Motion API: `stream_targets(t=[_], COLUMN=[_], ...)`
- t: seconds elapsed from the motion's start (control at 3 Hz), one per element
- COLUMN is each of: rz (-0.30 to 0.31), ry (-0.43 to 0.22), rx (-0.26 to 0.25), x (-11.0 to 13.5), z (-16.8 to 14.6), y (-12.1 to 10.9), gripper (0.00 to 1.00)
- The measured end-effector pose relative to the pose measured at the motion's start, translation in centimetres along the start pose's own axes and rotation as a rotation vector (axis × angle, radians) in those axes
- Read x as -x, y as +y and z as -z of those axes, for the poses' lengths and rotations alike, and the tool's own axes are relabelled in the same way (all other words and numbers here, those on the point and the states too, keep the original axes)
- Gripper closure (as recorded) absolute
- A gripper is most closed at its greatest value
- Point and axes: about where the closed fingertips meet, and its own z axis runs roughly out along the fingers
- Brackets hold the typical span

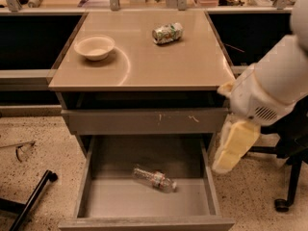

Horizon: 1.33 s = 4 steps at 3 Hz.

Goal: Pick water bottle from middle drawer and place on counter

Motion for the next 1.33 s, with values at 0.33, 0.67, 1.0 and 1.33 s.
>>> stream_targets(t=[0.33,0.67,1.0,1.33], rz=[-0.004,-0.010,-0.010,-0.011], ry=[-0.113,-0.126,-0.126,-0.169], rx=[0.167,0.209,0.209,0.189], x=[0.7,0.7,0.7,0.4], z=[-7.8,-9.0,-9.0,-11.1], y=[4.3,5.7,5.7,5.1], gripper=[0.00,0.00,0.00,0.00])
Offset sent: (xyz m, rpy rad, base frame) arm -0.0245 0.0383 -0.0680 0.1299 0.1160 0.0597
